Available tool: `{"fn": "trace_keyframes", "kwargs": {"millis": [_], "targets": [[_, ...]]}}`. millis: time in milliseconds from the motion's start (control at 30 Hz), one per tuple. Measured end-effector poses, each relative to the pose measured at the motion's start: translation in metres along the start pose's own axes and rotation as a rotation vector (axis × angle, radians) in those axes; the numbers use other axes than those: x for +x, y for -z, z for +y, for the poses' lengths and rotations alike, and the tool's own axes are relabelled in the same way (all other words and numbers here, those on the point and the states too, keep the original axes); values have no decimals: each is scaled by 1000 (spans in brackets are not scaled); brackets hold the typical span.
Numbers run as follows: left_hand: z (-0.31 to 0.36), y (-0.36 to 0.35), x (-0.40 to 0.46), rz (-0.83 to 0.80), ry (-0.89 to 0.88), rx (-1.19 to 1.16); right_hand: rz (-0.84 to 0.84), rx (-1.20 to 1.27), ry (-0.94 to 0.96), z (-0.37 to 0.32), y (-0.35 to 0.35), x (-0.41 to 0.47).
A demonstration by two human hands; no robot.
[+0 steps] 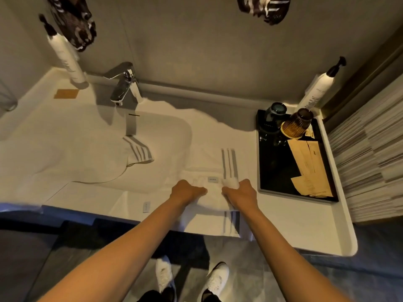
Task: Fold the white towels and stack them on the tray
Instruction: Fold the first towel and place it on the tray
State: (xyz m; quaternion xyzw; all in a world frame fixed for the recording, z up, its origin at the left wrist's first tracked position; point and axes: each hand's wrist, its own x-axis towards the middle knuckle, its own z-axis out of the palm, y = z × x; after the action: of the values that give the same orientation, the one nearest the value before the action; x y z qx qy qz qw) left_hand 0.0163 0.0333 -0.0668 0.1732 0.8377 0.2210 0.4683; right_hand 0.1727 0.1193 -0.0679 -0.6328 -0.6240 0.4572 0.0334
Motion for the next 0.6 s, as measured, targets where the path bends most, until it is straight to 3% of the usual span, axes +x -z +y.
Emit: {"fn": "trace_keyframes", "kwargs": {"millis": [100, 200, 367, 600], "targets": [[-6, -10, -12, -62, -1, 100, -32, -75, -39, 8, 5, 1], [-12, -16, -16, 3, -39, 146, -7, -82, -57, 12, 3, -3], [-13, -16, -15, 39, -46, 129, 189, -301, 236, -12, -24, -31], [-20, -8, -4, -8, -1, 150, 136, -204, 492, -20, -55, -66]]}}
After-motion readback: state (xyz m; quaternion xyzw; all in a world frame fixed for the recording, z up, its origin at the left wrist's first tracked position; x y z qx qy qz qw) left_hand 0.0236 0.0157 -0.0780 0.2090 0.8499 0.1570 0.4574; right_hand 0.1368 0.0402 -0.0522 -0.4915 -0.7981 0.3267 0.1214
